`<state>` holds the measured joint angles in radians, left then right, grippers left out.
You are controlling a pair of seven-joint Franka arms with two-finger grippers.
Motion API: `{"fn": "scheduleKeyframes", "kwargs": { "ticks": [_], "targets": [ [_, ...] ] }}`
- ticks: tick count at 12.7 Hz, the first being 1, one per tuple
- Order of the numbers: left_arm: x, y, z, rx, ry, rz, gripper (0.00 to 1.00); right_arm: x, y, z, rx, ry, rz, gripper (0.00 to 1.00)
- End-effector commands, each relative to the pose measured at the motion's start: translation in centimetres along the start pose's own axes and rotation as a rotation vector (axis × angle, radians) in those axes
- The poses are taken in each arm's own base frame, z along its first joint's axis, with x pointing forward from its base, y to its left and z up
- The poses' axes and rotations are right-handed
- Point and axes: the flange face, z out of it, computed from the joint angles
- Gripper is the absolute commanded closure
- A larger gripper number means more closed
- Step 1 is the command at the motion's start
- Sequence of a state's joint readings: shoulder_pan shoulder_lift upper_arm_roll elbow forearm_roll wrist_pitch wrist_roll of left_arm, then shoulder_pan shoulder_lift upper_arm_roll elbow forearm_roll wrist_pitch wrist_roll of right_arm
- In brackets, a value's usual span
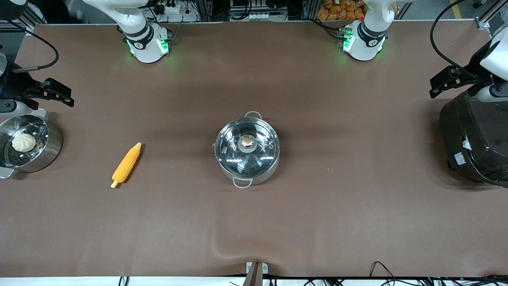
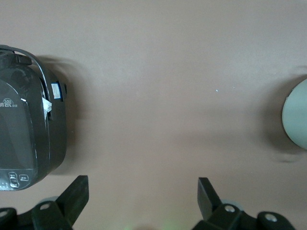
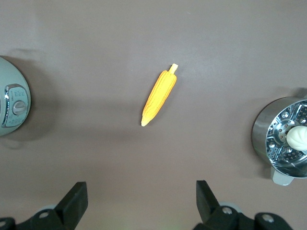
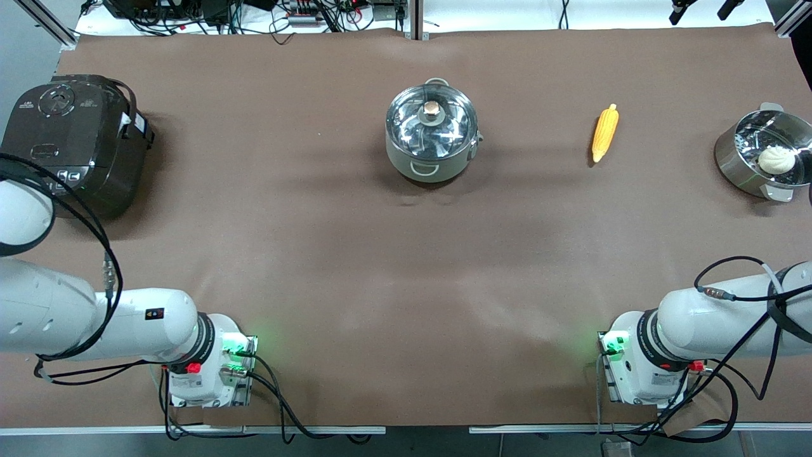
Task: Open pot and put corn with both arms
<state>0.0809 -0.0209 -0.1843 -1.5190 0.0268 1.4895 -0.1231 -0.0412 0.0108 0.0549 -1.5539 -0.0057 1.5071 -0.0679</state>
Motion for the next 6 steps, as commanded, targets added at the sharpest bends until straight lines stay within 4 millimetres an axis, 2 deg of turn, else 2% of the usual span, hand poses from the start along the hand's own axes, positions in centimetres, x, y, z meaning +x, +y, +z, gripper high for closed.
{"fn": "scheduleKeyframes", "kwargs": {
  "ticks": [1,4,6],
  "targets": [
    [0.0,-0.1,-0.8,0.021,0.018,-0.012,0.0,0.0,-0.1,0.1,-0.004,0.002,-0.01,0.0],
    [0.3,0.5,-0.4,0.031,0.012,-0.004,0.0,0.2,-0.3,0.5,-0.005,0.011,-0.015,0.0],
    [1.2,1.4,1.4,0.014,-0.02,0.008,0.0,0.0,0.0,1.1,-0.004,-0.004,-0.009,0.0]
  ]
}}
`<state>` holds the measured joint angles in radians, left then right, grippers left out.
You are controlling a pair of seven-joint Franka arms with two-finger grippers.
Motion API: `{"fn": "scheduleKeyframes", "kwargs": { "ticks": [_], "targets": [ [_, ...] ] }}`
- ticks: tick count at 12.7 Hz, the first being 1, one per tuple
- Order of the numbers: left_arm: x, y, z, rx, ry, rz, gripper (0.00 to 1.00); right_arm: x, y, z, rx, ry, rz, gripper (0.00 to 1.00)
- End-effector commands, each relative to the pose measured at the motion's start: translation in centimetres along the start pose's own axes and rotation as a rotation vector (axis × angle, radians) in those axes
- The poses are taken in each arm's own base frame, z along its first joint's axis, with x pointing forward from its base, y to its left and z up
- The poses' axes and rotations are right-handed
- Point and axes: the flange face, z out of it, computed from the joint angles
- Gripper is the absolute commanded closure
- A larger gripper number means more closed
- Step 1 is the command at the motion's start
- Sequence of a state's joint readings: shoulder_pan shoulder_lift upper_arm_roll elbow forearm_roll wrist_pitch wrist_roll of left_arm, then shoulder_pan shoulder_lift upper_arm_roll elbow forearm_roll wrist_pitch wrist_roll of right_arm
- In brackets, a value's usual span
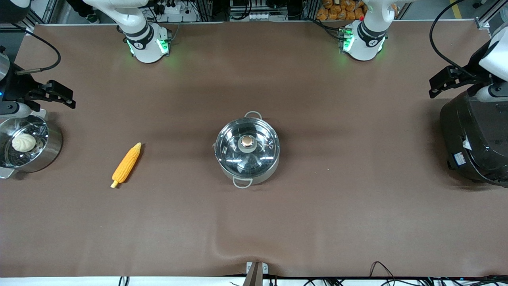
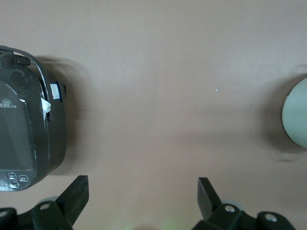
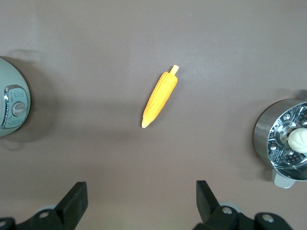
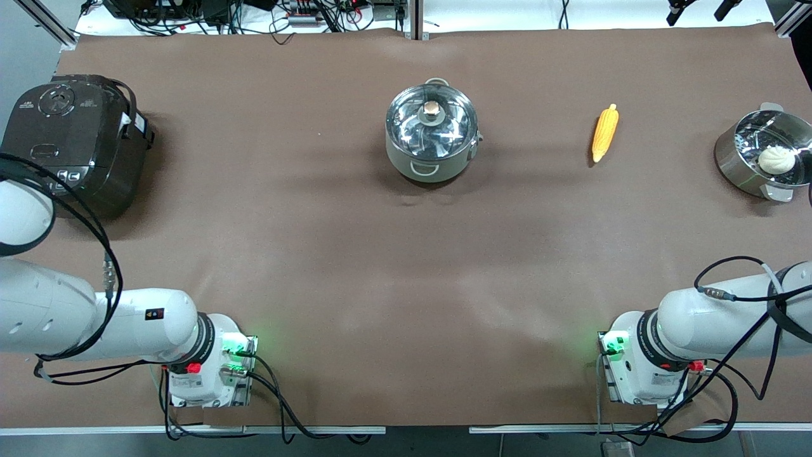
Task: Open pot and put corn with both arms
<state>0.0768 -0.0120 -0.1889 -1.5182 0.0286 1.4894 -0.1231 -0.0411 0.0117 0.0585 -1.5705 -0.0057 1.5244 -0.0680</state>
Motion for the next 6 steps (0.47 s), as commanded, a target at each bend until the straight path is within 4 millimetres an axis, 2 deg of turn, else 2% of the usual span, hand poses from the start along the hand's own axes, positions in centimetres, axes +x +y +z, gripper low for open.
{"fn": "scheduleKeyframes", "kwargs": {
  "ticks": [1,2,3,4,6],
  "targets": [
    [2.0,3.8,3.0,0.007,-0.044,0.05,0.0,-0.1,0.5,0.7,-0.003,-0.005,-0.001,0.0],
    [2.8,7.8,3.4,-0.004,-0.033,0.08,0.0,0.2,0.3,1.0,-0.003,-0.004,-0.004,0.0],
    [3.4,11.8,4.9,-0.015,-0.045,0.045,0.0,0.7,0.4,2.2,-0.001,-0.014,-0.004,0.0],
    [3.9,16.1,6.1,-0.028,-0.033,0.013,0.0,1.3,0.8,3.6,0.0,-0.016,0.002,0.0],
    [4.6,23.7,9.6,-0.073,0.009,-0.05,0.0,3.5,2.2,7.9,0.007,-0.032,0.022,0.0]
  ]
}}
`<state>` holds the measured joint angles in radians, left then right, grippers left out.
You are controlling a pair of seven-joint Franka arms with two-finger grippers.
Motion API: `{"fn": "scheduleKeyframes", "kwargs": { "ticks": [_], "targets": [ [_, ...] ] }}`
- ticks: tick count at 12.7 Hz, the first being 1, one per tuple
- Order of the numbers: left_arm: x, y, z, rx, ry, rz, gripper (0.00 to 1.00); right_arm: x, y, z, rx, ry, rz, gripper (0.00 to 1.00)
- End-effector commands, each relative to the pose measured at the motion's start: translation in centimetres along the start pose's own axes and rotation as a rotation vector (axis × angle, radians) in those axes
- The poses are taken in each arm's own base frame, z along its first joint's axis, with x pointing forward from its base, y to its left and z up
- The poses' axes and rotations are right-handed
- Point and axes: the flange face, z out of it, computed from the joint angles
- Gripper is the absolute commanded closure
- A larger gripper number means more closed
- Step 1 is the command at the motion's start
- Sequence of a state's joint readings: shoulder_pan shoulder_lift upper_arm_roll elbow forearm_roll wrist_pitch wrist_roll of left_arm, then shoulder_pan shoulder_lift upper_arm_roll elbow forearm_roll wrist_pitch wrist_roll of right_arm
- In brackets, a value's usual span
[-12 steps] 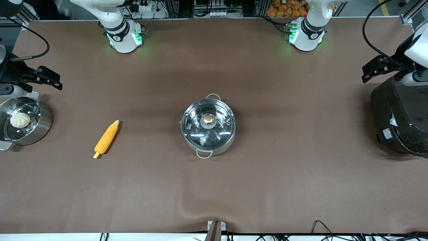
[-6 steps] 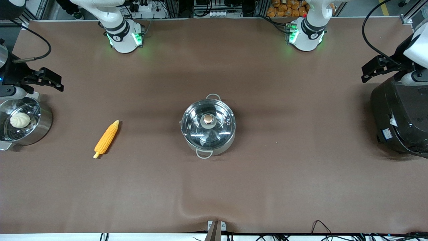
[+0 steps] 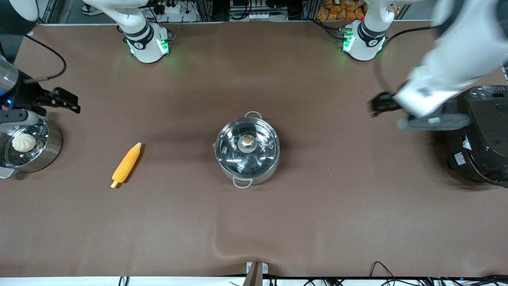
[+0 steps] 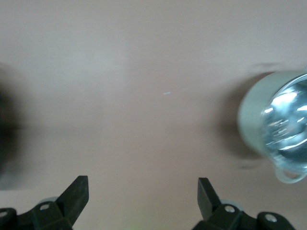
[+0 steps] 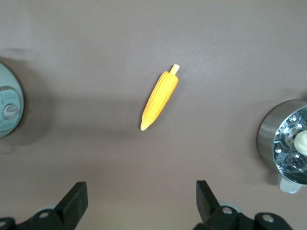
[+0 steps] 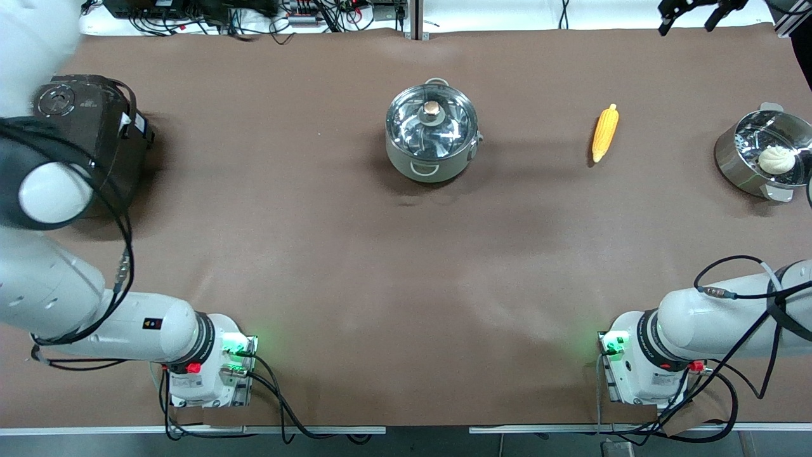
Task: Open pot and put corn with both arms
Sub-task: 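Reach the left gripper to the lid knob while the right gripper grasps the corn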
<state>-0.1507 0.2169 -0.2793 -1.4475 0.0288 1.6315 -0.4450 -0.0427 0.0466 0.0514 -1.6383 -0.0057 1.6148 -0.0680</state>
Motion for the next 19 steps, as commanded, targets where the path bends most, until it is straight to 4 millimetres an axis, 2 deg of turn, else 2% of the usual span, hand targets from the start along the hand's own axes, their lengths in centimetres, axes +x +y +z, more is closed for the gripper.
{"fn": "scheduleKeyframes", "kwargs": {
  "ticks": [1,3,5,7,8,10,13,17,19],
  "targets": [
    [1.8,8.9,4.1,-0.055,0.053,-0.07,0.0,3.3,2.9,6.1,0.009,-0.032,0.032,0.0],
    [1.1,15.7,7.4,-0.111,0.083,-0.102,0.0,6.1,4.7,11.7,0.02,-0.046,0.069,0.0],
    [1.0,19.3,10.8,-0.156,0.105,-0.088,0.0,7.5,5.3,16.3,0.062,-0.088,0.094,0.0],
    [-0.3,22.8,14.1,-0.169,0.101,-0.09,0.01,8.7,7.3,21.1,0.073,-0.088,0.127,0.0],
    [-0.9,24.1,15.4,-0.16,0.106,-0.101,0.01,9.3,7.6,23.4,0.076,-0.092,0.132,0.0],
    [-2.2,26.2,17.1,-0.117,0.127,-0.075,0.01,10.1,7.4,26.5,0.077,-0.093,0.142,0.0],
    [-3.3,28.6,19.5,-0.08,0.153,-0.064,0.05,10.9,4.1,29.8,0.06,-0.119,0.299,0.0],
    [-4.0,29.8,20.9,-0.085,0.159,-0.05,0.15,8.8,3.6,36.1,0.056,-0.046,0.356,0.0],
    [-4.0,29.9,21.2,-0.084,0.16,-0.047,0.19,8.3,3.5,36.9,0.057,-0.046,0.36,0.0]
  ]
}}
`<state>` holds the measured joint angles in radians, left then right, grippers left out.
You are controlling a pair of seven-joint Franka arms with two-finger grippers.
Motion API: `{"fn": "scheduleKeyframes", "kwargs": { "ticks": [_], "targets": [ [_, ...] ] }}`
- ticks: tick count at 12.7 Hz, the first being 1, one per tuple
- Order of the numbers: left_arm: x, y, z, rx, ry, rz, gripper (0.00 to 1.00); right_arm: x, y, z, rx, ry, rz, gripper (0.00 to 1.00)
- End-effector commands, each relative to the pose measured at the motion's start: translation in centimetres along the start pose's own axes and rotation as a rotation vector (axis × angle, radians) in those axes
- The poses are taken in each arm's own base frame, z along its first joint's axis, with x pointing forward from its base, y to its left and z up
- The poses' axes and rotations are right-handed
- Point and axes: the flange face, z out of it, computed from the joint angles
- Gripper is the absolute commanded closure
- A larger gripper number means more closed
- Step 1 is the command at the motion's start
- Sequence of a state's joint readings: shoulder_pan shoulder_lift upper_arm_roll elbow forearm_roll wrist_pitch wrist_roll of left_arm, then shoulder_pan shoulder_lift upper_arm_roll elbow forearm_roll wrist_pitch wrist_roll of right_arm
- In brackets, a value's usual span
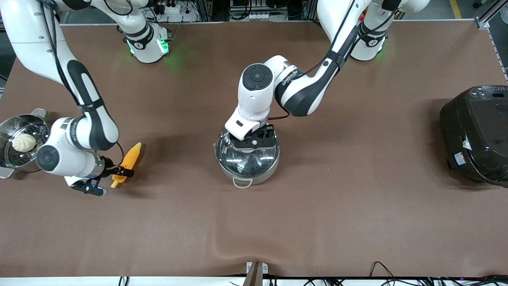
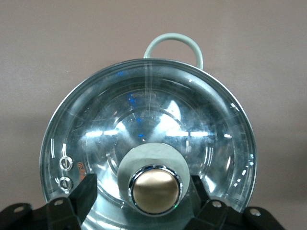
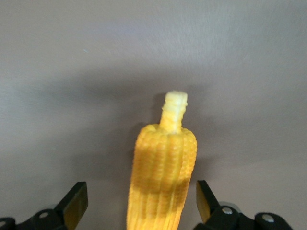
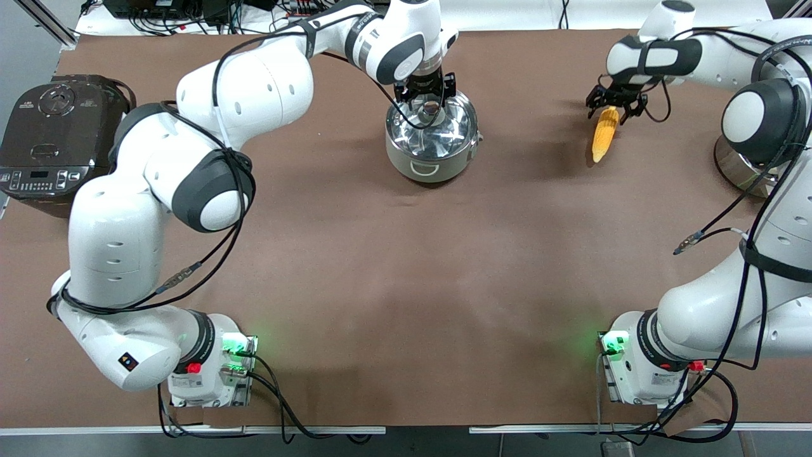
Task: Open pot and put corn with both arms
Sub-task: 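Grip the glass lid knob with the left gripper and hold the corn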
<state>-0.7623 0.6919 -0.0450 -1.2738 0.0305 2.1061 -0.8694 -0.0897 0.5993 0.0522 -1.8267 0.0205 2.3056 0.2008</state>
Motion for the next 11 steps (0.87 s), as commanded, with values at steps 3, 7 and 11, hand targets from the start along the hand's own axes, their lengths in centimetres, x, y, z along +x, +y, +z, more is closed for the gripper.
{"fn": "scheduleKeyframes", "kwargs": {
  "ticks": [3,7,11],
  "targets": [
    [0.4,0.5,0.3,0.01,0.031,-0.006,0.33,-1.0,0.7,0.4,0.007,-0.008,0.03,0.0],
    [0.3,0.5,0.9,0.014,0.027,-0.006,0.35,-2.2,0.9,1.6,0.001,-0.035,0.039,0.0],
    [0.5,0.5,1.2,0.009,0.033,-0.005,0.56,-2.3,0.9,1.2,0.002,-0.031,0.037,0.75]
  ]
}}
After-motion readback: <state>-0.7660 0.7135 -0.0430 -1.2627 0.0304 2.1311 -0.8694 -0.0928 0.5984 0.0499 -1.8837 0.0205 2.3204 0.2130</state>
